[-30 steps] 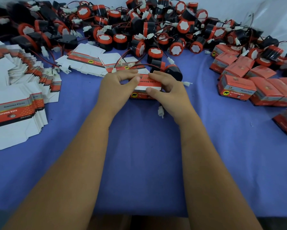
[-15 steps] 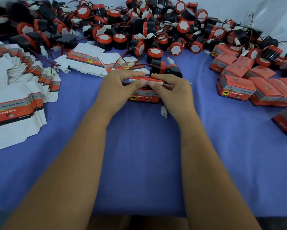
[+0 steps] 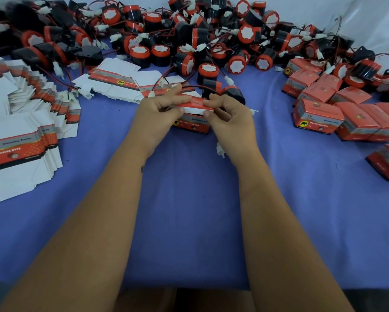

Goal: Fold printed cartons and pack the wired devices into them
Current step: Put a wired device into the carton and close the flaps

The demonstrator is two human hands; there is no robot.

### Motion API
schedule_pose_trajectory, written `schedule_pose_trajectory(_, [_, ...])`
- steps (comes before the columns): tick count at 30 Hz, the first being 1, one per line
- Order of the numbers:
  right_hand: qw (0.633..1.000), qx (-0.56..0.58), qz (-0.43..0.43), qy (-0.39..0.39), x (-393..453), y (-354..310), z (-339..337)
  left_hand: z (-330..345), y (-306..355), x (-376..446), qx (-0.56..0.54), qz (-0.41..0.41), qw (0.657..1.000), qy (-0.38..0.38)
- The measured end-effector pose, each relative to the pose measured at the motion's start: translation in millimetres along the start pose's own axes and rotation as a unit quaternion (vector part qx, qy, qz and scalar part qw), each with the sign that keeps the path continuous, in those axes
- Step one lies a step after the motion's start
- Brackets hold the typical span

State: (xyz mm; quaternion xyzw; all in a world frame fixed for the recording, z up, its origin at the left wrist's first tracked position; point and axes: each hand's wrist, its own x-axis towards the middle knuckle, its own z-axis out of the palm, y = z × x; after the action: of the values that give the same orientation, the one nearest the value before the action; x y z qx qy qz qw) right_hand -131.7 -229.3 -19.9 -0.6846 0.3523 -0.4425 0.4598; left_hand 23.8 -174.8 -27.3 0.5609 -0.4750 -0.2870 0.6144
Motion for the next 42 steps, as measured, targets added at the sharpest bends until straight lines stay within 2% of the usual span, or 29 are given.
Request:
schedule_pose_trajectory(2, [1.000, 0.017, 0.009, 0.009, -0.6, 1.2, 0.5, 0.5, -0.3, -1.2, 0.021, 0.004, 1.000, -0.013])
schedule_pose_trajectory(5, [0.999, 0.040, 0.018, 0.014, -0.3, 3.6, 0.9, 0.3, -0.6, -1.1, 0.115, 0.028, 0.993, -0.021])
schedule_pose_trajectory(9, [1.000, -0.019, -0.012, 0.006, 1.9, 10.2, 1.3, 8.2, 2.5, -4.0, 0.295, 0.133, 0.946, -0.001])
schedule_pose_trajectory(11, [0.998, -0.054, -0.028, 0.001, 2.9, 13.5, 0.9, 12.4, 3.7, -8.1, 0.302, 0.147, 0.942, -0.005])
schedule_pose_trajectory(15, [0.993, -0.110, -0.049, -0.002, 2.9, 15.2, 0.2, 12.4, 5.0, -8.4, 0.277, 0.112, 0.954, 0.000])
schedule_pose_trajectory(21, [0.981, -0.193, -0.016, 0.006, 1.1, 5.7, 1.9, 13.1, 4.3, -3.5, 0.338, 0.110, 0.935, 0.001])
schedule_pose_trajectory(25, [0.952, -0.304, -0.038, 0.005, -2.6, -3.1, 4.5, 14.6, 2.8, -2.8, 0.380, 0.110, 0.918, -0.007])
schedule_pose_trajectory(30, [0.950, -0.312, -0.033, 0.006, -6.5, -4.9, 7.0, 17.1, 2.3, -2.1, 0.420, 0.110, 0.901, -0.018])
schedule_pose_trajectory(32, [0.960, -0.280, -0.014, -0.031, -9.8, -1.2, 9.0, 18.5, 1.6, -3.3, 0.393, 0.108, 0.913, -0.026])
schedule_pose_trajectory(34, [0.972, -0.226, -0.004, -0.067, -12.6, 2.4, 10.4, 19.7, 4.2, -8.2, 0.274, 0.079, 0.958, -0.007])
schedule_pose_trajectory(36, [0.983, -0.173, -0.006, -0.068, -11.7, 4.6, 8.9, 18.0, 5.9, -12.2, 0.147, 0.046, 0.986, 0.061])
schedule_pose_trajectory(39, [0.995, -0.091, 0.021, -0.037, -6.9, 5.4, 3.1, 12.0, 7.4, -10.3, 0.078, -0.016, 0.984, 0.160])
schedule_pose_trajectory(42, [0.995, -0.078, 0.032, -0.044, -6.0, 4.0, 1.7, 9.1, 6.5, -5.1, 0.042, -0.060, 0.981, 0.180])
